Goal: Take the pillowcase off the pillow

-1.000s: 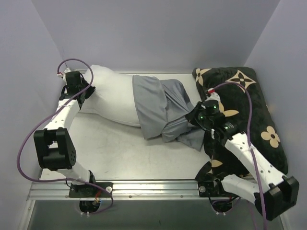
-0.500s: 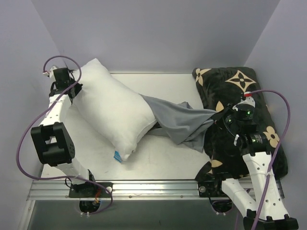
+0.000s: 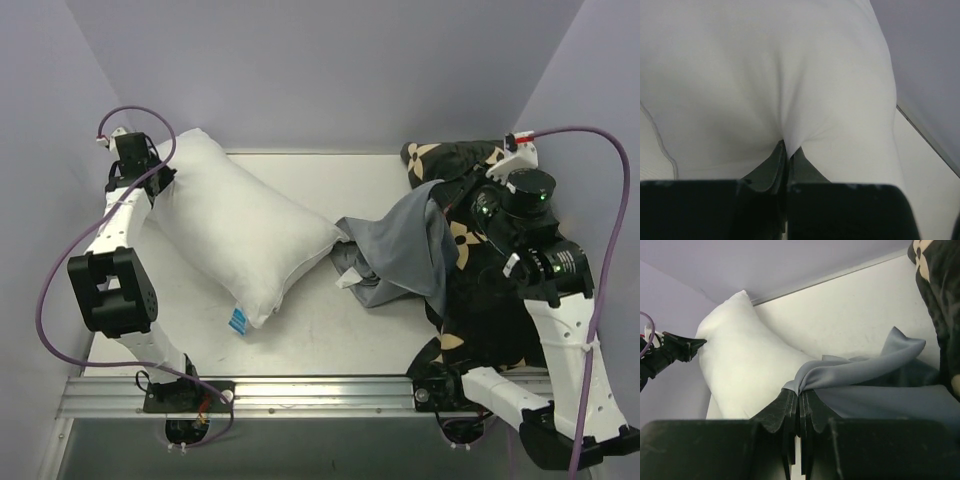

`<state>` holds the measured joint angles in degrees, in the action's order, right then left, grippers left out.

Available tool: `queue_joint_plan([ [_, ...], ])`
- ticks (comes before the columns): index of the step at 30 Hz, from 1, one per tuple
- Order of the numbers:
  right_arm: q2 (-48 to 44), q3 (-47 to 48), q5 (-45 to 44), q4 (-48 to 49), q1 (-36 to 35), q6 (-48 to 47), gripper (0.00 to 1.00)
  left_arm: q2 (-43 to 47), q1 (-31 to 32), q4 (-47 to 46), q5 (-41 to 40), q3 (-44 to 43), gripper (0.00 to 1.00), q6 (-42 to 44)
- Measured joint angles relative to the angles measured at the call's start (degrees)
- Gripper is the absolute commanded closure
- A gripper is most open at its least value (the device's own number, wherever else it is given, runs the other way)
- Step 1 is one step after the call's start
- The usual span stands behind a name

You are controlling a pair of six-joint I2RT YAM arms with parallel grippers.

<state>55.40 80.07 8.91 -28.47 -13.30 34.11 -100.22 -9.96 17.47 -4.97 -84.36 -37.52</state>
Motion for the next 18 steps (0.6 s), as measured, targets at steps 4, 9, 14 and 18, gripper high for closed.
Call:
queue_joint_plan([
  [4, 6.4, 8.3, -1.4, -1.0, -1.5, -2.6, 1.0, 0.0, 0.5, 0.0, 0.4, 0.0, 0.94, 0.6],
  [9, 10.4, 18.1, -3.8, -2.7, -1.5, -4.8, 1.0, 0.4, 0.5, 0.3, 0.7, 0.0, 0.82, 1.0],
  [14, 10.8, 26.0, -5.5, -4.0, -1.4, -5.9, 1.0, 0.8, 0.5, 0.4, 1.2, 0.0, 0.73, 1.1],
  [18, 11.5, 29.6, -5.2, -3.9, -1.4, -6.0, 1.0, 1.0, 0.5, 0.5, 1.8, 0.0, 0.63, 1.2],
])
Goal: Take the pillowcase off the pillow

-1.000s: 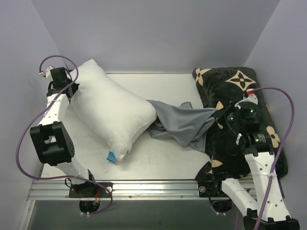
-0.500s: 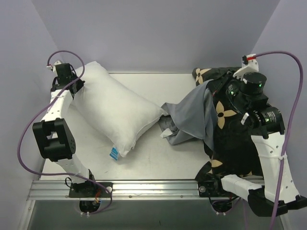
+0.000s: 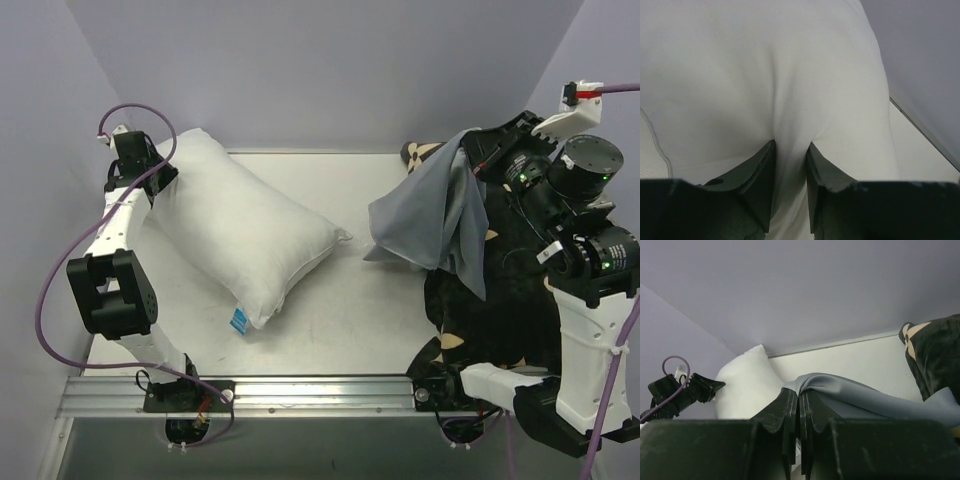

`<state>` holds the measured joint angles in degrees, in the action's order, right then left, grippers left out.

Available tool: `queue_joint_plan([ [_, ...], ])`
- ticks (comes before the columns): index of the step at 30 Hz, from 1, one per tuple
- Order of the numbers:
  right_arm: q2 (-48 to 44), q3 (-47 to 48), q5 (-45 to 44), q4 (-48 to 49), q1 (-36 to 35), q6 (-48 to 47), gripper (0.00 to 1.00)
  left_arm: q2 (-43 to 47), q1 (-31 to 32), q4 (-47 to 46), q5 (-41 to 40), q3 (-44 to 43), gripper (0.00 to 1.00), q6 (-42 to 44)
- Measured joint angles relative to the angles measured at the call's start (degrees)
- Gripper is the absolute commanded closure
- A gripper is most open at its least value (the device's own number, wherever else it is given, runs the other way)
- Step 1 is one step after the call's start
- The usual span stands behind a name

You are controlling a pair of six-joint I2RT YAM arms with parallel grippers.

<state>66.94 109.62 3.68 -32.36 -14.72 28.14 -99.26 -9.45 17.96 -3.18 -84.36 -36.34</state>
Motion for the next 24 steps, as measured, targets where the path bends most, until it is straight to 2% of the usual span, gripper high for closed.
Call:
queue_joint_plan([
  [3, 0.0, -2.4, 1.1, 0.2, 0.0, 0.1, 1.0, 0.6, 0.1, 0.2, 0.3, 0.0, 0.58, 0.1],
  [8, 2.1, -13.3, 4.3, 2.6, -0.1, 0.6, 1.0, 2.5, 0.7, 0.3, 0.5, 0.0, 0.49, 0.2],
  [11, 3.5, -24.7, 5.0, 6.2, 1.1, 2.2, 1.0, 3.9, 2.0, 0.6, 0.4, 0.0, 0.44, 0.5],
  [16, 0.9, -50.9, 5.8, 12.5, 6.0, 5.2, 1.0, 7.1, 5.5, 1.2, 0.2, 0.7, 0.43, 1.1],
  [19, -3.0, -64.2, 3.8, 15.9, 1.2, 7.0, 1.0, 10.2, 8.7, 1.4, -0.2, 1.6, 0.43, 1.4],
  [24, -4.1, -77.4, -1.6, 23.3, -16.1, 11.3, 1.0, 16.1, 14.8, 1.1, -0.9, 4.5, 0.42, 2.1],
])
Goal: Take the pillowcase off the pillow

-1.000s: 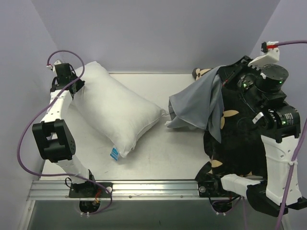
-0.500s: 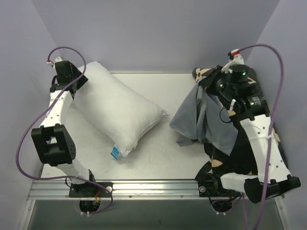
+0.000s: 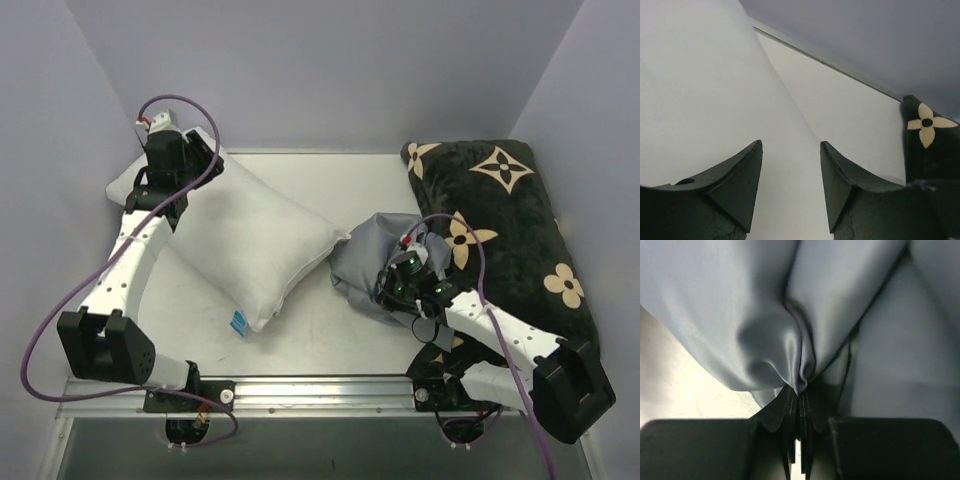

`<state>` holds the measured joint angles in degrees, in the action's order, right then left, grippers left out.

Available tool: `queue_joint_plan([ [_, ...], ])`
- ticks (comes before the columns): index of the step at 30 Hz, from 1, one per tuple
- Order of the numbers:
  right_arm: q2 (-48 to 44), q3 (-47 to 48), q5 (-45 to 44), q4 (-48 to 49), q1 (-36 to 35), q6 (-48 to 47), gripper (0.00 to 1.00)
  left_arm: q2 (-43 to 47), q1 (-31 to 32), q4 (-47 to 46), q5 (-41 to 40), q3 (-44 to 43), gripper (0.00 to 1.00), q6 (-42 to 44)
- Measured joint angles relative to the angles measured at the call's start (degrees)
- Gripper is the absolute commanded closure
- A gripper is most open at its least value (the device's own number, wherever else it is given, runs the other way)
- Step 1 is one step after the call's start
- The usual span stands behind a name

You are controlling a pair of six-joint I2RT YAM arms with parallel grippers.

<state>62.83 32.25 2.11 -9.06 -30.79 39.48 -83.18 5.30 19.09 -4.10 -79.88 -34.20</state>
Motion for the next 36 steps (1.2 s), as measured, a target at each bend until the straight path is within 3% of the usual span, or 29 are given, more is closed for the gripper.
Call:
queue_joint_plan([
  [3, 3.4, -3.5, -2.7, 3.8, -6.0, 2.3, 1.0, 3.6, 3.4, -0.2, -0.3, 2.5, 0.41, 0.7],
  [6, 4.5, -4.1, -5.0, 5.0, -8.3, 3.0, 0.85, 6.6, 6.1, -0.1, -0.4, 5.4, 0.4, 1.4],
  [7, 3.9, -4.0, -5.8, 5.1, -8.8, 3.0, 0.71, 7.5, 7.0, -0.1, -0.4, 6.3, 0.4, 1.6],
  [9, 1.7, -2.9, -7.1, 3.2, -9.4, 2.6, 0.59, 9.2, 8.7, 0.0, -0.3, 8.3, 0.39, 1.9],
  [10, 0.1, -1.9, -7.7, 1.9, -9.4, 2.3, 0.46, 10.1, 9.8, 0.1, -0.4, 9.5, 0.39, 2.0],
  [12, -3.8, 1.1, -8.7, -1.4, -9.4, 1.4, 0.34, 11.5, 11.7, 0.4, -0.3, 11.1, 0.38, 2.2],
  [13, -6.3, 3.5, -9.2, -3.2, -9.4, 0.9, 0.06, 12.2, 12.8, 0.6, -0.3, 11.9, 0.38, 2.4],
  [14, -8.3, 5.7, -9.6, -4.6, -9.4, 0.7, 0.0, 13.0, 13.8, 0.9, -0.3, 12.5, 0.38, 2.5],
  [21, -14.8, 19.3, -12.4, -11.2, -9.4, -3.8, 0.0, 19.5, 23.6, 2.9, -1.6, 14.8, 0.36, 5.2],
  [27, -15.6, 24.3, -18.2, -14.8, -9.4, -6.8, 0.0, 24.4, 33.2, 4.5, -3.7, 16.3, 0.35, 9.2],
  [36, -14.5, 26.6, -23.3, -15.2, -9.4, -9.7, 0.0, 32.9, 34.2, 5.8, -4.0, 22.2, 0.35, 12.3],
])
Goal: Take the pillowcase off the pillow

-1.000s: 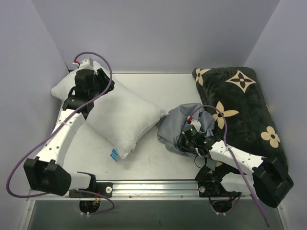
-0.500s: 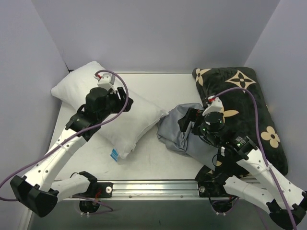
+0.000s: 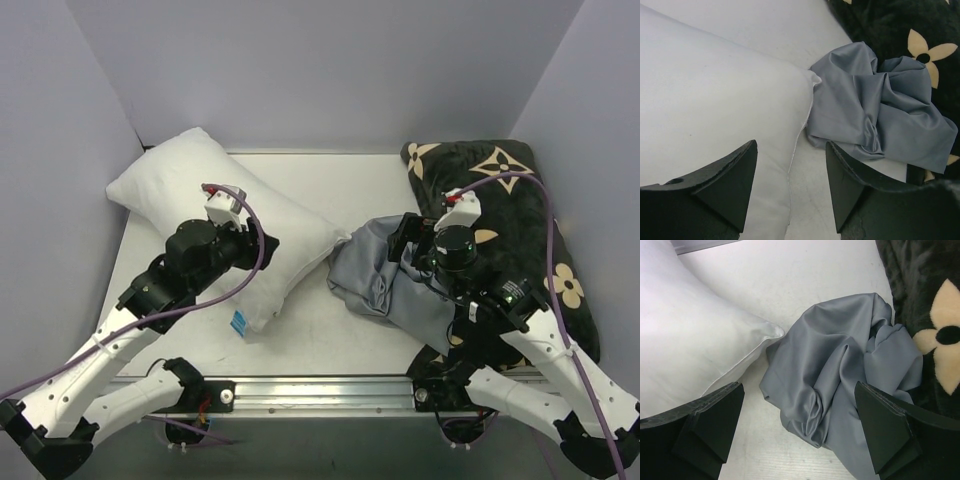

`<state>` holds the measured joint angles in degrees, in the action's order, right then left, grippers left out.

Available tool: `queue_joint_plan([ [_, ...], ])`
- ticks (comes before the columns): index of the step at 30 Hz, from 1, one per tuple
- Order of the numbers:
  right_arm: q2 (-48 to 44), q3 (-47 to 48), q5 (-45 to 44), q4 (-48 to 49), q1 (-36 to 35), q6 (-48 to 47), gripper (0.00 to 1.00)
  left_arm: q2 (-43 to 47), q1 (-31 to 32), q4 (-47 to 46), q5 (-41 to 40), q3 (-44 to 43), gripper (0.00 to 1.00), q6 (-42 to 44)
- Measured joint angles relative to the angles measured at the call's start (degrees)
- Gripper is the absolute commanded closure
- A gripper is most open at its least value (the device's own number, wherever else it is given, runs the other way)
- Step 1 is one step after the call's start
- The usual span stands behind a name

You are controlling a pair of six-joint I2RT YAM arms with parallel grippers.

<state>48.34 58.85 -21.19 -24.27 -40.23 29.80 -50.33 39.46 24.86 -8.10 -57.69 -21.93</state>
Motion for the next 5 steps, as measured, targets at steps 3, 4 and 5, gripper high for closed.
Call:
queue_joint_plan([
  [3, 0.8, -0.3, -0.3, 0.3, 0.0, -0.5, 0.0, 0.9, 0.0, 0.1, 0.3, 0.7, 0.35, 0.2],
  [4, 1.0, -0.4, -0.5, 0.4, 0.0, -0.7, 0.0, 1.1, 0.0, 0.1, 0.3, 0.9, 0.35, 0.3],
  [5, 1.2, -0.5, -0.5, 0.5, 0.0, -0.8, 0.0, 1.4, 0.0, 0.2, 0.2, 1.2, 0.35, 0.4],
])
